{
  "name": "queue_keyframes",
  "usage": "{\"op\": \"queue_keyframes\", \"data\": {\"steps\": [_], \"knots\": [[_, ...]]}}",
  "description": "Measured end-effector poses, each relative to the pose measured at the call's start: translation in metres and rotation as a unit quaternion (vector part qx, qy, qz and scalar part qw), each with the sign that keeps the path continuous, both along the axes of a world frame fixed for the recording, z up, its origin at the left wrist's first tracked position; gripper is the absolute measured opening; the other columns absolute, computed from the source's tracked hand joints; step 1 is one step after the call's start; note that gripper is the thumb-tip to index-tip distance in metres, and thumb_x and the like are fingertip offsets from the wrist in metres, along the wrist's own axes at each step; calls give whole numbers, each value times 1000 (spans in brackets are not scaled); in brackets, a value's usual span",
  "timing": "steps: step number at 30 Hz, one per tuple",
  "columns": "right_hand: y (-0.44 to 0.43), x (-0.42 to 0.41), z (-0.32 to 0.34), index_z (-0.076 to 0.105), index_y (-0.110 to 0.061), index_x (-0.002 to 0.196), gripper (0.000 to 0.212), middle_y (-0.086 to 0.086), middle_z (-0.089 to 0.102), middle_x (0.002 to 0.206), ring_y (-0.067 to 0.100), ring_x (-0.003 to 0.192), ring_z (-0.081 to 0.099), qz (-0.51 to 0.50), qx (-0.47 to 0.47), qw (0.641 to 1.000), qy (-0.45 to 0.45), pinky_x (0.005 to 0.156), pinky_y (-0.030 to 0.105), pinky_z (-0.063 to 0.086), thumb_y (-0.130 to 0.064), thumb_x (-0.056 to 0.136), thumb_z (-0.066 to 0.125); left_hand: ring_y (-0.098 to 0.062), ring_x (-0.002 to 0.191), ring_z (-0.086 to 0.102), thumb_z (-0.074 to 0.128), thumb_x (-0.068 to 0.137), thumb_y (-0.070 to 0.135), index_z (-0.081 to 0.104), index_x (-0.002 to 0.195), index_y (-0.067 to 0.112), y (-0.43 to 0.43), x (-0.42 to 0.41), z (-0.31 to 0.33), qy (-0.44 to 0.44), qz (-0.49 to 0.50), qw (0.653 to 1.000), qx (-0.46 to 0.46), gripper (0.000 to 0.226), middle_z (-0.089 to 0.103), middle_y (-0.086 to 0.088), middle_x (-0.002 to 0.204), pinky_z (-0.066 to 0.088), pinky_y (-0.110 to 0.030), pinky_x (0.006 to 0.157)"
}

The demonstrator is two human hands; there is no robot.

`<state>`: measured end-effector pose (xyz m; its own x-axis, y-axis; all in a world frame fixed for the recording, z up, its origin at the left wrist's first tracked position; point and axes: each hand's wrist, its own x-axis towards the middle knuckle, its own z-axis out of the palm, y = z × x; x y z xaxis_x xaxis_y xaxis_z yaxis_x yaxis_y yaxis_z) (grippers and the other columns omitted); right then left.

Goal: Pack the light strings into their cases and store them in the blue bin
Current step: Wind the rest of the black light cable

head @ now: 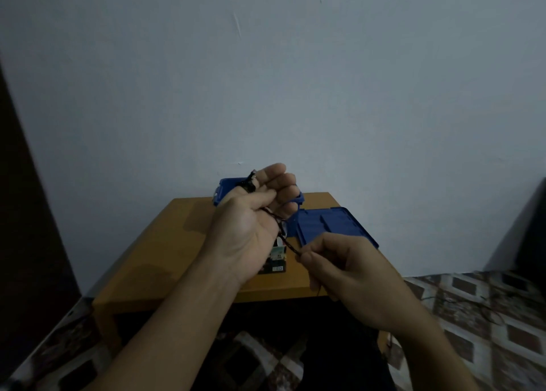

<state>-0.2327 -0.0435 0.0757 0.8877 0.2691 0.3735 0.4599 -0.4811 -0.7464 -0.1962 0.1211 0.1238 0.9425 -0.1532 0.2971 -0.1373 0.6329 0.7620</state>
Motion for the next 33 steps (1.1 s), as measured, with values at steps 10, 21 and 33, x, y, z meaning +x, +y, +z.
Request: {"op": "queue_keyframes", "data": {"steps": [10,21,33], "knots": [[3,-5,1,62,-20,79,22,-11,54,58,1,50,45,-14,17,1000,-9,52,15,38,-30,99,59,-12,57,40,42,99,13,64,97,4,2,-5,-1,3,34,998,62,24,56,-4,74,30,-28,55],[-2,-8,4,62,-17,86,18,-8,63,59,3,46,52,-16,46,999,5,50,17,43,-26,101,56,-12,64,61,37,105,2,64,101,5,4,-2,-7,-22,115,965,236,28,68,-4,76,50,-25,57],[-2,-5,1,69,-34,86,12,-10,64,68,6,59,55,-28,40,991,-126,53,27,44,-40,93,61,-23,59,57,41,107,23,65,87,7,6,-5,-10,-14,-10,897,442,35,63,-9,67,48,-41,61]]}}
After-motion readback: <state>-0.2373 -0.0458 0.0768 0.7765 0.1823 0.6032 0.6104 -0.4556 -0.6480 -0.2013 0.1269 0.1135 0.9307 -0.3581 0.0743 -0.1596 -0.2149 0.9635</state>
